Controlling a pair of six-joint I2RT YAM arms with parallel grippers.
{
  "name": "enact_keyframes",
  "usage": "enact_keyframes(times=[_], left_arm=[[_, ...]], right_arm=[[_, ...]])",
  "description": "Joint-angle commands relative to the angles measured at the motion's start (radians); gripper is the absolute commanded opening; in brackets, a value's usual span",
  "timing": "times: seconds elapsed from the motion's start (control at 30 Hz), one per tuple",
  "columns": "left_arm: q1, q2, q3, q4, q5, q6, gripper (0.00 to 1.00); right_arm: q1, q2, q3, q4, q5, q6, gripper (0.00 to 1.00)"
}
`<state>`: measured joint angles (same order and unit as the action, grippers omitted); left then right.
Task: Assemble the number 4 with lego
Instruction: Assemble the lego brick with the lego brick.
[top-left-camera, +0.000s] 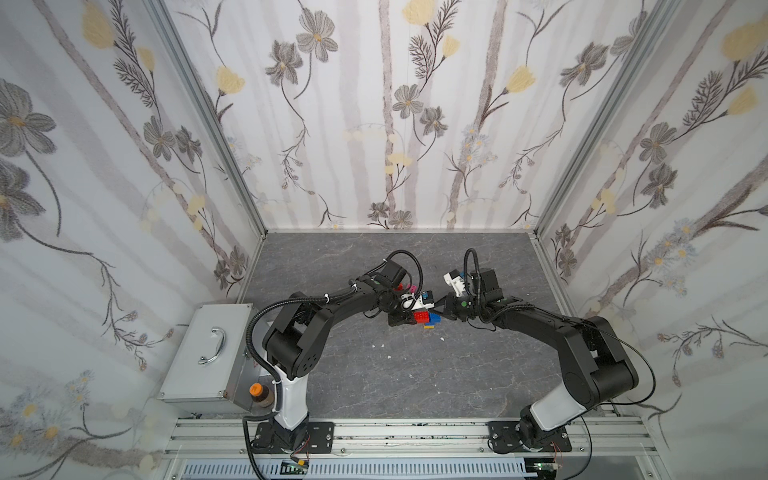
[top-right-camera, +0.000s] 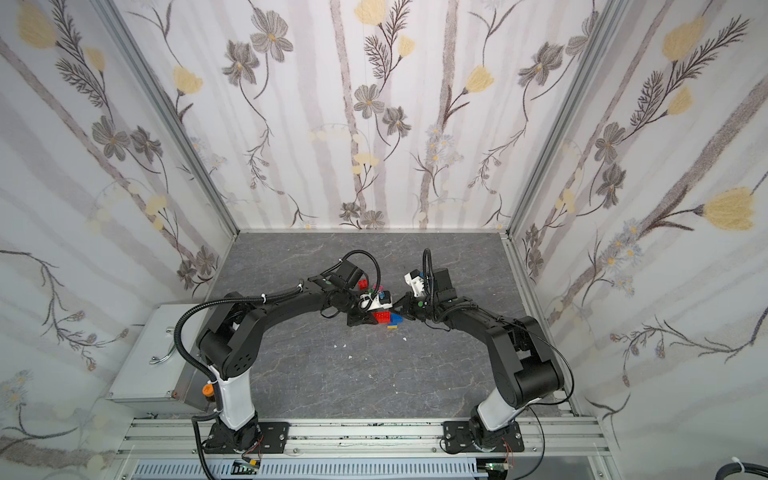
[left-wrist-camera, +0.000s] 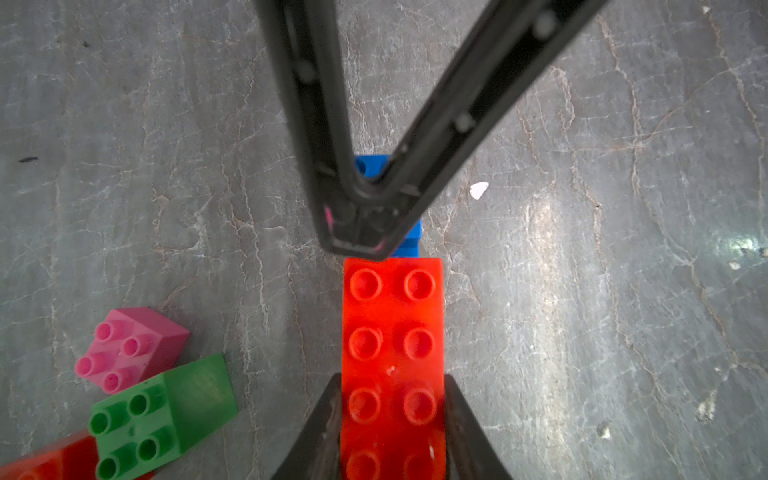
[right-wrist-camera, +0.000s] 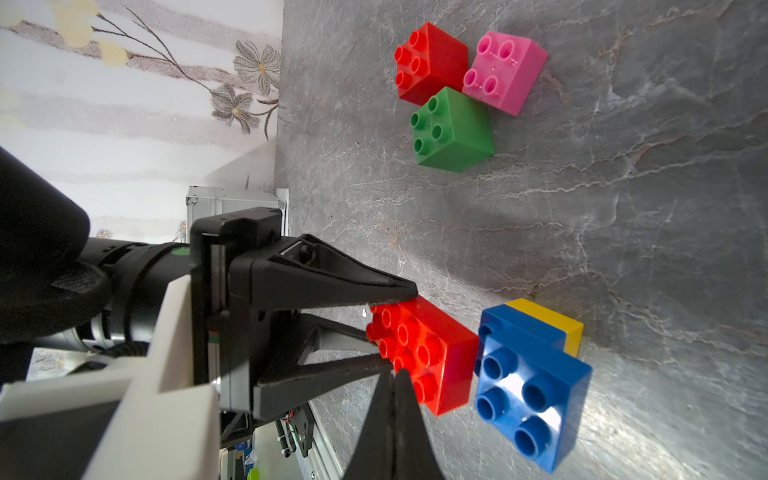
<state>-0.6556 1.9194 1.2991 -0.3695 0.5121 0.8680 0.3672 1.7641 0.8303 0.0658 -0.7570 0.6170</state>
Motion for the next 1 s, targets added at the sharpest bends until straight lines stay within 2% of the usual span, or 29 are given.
enact_keyframes(times=[0.0,0.47,0.97], left_arm=[[-0.001,0.005,0.009,0.022,0.015,0.002,0.08],[-0.002,0.023,0.027,0.037,0.012,-0.033,0.08],[-0.009,0.046,0.046,-0.014,-0.003,0.002,0.08]], right_arm=[[0.001,0.011,0.006,0.029,-0.027,0.001,0.0],[0.004,0.03,0.0,0.028,-0.033,-0.002,0.0],[0.008,0.041,-0.005,0.004,0.01,0.018,0.0]])
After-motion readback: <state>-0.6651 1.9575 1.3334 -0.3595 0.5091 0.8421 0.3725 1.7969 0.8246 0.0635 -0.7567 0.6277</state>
